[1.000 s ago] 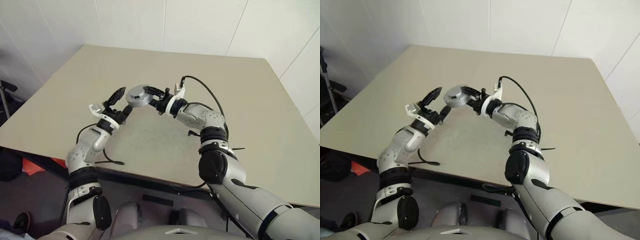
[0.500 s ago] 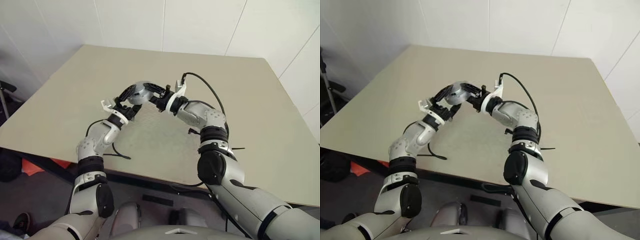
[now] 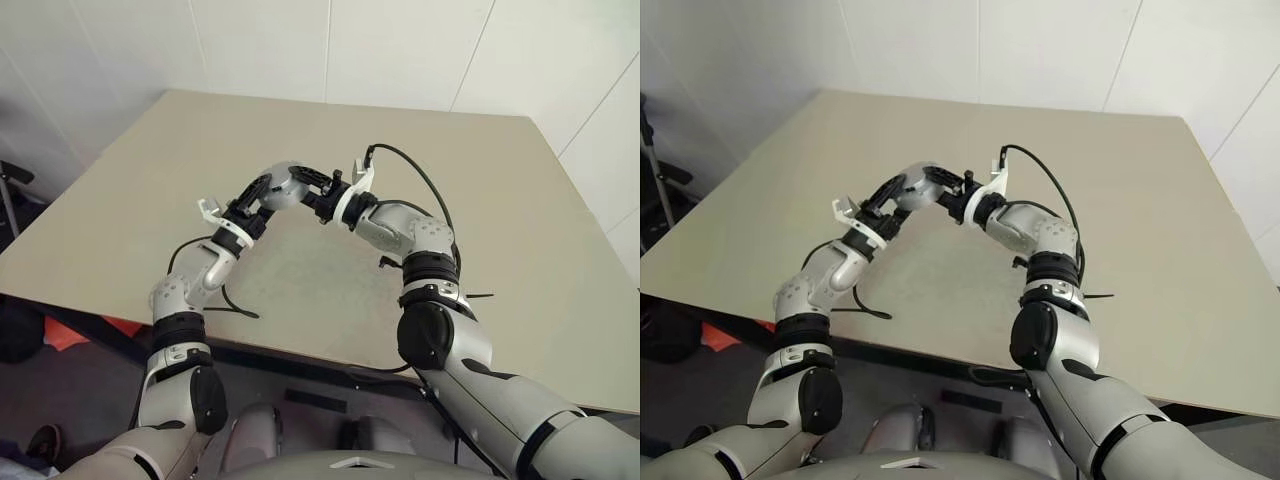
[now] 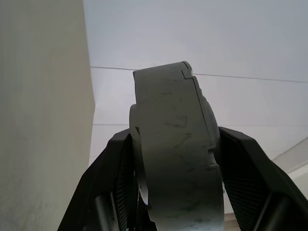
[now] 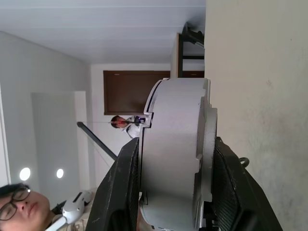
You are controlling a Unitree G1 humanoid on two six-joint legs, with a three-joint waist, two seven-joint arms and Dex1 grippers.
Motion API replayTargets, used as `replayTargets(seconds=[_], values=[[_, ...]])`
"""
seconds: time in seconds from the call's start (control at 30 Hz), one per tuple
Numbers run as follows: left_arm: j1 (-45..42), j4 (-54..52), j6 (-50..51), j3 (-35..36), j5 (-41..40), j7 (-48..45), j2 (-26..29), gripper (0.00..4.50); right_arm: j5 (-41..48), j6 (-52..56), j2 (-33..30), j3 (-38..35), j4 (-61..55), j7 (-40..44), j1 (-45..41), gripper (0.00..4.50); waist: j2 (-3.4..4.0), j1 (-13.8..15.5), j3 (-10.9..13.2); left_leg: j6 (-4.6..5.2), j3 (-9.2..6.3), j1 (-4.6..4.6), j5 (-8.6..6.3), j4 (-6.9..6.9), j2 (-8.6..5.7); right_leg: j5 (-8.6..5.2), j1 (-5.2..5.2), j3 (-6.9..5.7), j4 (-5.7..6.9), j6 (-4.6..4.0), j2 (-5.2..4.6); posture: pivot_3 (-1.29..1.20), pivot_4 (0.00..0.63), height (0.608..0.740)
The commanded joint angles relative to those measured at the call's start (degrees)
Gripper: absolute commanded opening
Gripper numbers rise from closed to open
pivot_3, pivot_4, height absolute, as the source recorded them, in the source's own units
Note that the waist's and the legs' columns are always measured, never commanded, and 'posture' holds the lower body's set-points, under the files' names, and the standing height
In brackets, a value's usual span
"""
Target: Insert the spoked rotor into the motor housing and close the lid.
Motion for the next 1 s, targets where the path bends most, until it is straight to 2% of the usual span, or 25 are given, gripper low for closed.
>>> replayTargets(seconds=[0.03,0.3,0.47,0.73,0.87,1.0], values=[[-0.9,-2.3,1.6,-1.1,0.8,-1.3,0.3,2.27,1.4,-0.3,0.4,1.4,-2.7,1.7,-0.6,1.96,0.00,0.0,0.0,0.00,0.00,0.00,0.00,0.00,0.00,0.00,0.00,0.00,0.00,0.00,0.00,0.00,0.000,0.740],[-0.8,-3.5,0.6,-1.2,2.7,-1.1,-0.6,2.27,0.9,-0.8,0.2,2.9,-3.5,2.5,0.0,1.96,0.00,0.0,0.0,0.00,0.00,0.00,0.00,0.00,0.00,0.00,0.00,0.00,0.00,0.00,0.00,0.00,0.000,0.740],[-0.4,-4.2,-0.1,-0.9,3.2,-0.1,-0.9,2.27,-1.5,-2.0,-0.2,6.2,-4.9,5.8,1.0,1.96,0.00,0.0,0.0,0.00,0.00,0.00,0.00,0.00,0.00,0.00,0.00,0.00,0.00,0.00,0.00,0.00,0.000,0.740],[0.4,-5.4,0.3,-0.7,3.4,0.9,-1.4,2.27,-6.1,-5.7,-0.7,11.3,-6.5,8.7,2.5,4.46,0.00,0.0,0.0,0.01,-0.01,0.03,0.00,0.00,0.00,0.00,0.05,0.00,0.00,0.00,0.00,0.00,0.000,0.740],[0.6,-5.4,-0.7,-0.5,4.8,0.9,-1.2,2.27,-6.6,-7.0,-0.9,12.2,-6.9,9.7,2.9,4.46,0.00,0.0,0.0,0.01,-0.01,0.04,0.00,0.00,0.00,0.00,0.07,0.00,-0.01,0.00,0.00,0.00,0.000,0.740],[1.6,-6.3,-5.8,-0.1,10.2,-0.5,0.6,2.27,-11.0,-12.6,-1.7,14.4,-6.9,9.8,3.9,4.46,0.00,-0.1,0.0,0.01,-0.02,0.06,0.00,0.00,0.00,0.00,0.09,0.00,-0.01,0.00,0.00,0.00,0.000,0.740]])
